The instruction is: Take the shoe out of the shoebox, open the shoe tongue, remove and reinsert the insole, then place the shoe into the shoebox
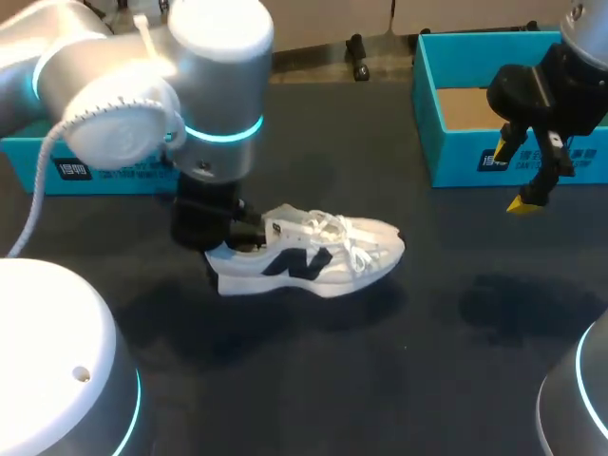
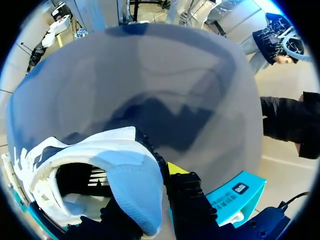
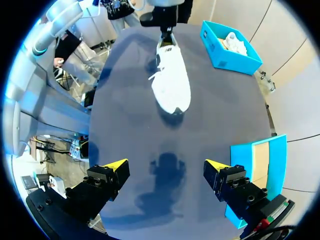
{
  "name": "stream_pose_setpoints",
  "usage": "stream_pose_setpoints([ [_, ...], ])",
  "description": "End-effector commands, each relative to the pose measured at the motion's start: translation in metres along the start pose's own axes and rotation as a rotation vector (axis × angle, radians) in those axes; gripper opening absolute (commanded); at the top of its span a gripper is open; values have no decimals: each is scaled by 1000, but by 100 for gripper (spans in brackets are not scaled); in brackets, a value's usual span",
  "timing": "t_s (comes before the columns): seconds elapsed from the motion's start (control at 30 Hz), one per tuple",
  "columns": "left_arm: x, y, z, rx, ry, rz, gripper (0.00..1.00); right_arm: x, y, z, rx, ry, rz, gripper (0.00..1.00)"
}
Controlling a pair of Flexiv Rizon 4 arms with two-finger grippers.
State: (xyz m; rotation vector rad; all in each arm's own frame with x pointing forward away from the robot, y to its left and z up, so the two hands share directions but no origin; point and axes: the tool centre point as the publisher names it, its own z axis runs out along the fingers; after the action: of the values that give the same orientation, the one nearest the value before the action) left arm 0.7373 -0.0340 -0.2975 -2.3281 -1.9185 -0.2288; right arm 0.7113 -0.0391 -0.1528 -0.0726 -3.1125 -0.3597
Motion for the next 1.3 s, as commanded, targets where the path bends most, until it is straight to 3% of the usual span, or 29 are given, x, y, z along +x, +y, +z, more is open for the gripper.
stream_pose_setpoints([
  [0.03,-12,0,20,-12,1,12,0,-2,1,1,3,2,1,100],
  [0.57,-34,-3,66,-31,24,7,0,-2,1,1,3,2,1,100],
  [0.97,-37,-2,81,-28,43,14,0,-2,1,1,3,2,1,100],
  [1.1,-38,-3,85,-24,47,22,13,-2,1,1,3,2,1,100],
  [1.23,-39,-2,88,-23,50,28,14,-2,1,1,3,2,1,100],
  [1.3,-38,-3,88,-22,51,28,23,-2,1,1,3,2,1,100],
])
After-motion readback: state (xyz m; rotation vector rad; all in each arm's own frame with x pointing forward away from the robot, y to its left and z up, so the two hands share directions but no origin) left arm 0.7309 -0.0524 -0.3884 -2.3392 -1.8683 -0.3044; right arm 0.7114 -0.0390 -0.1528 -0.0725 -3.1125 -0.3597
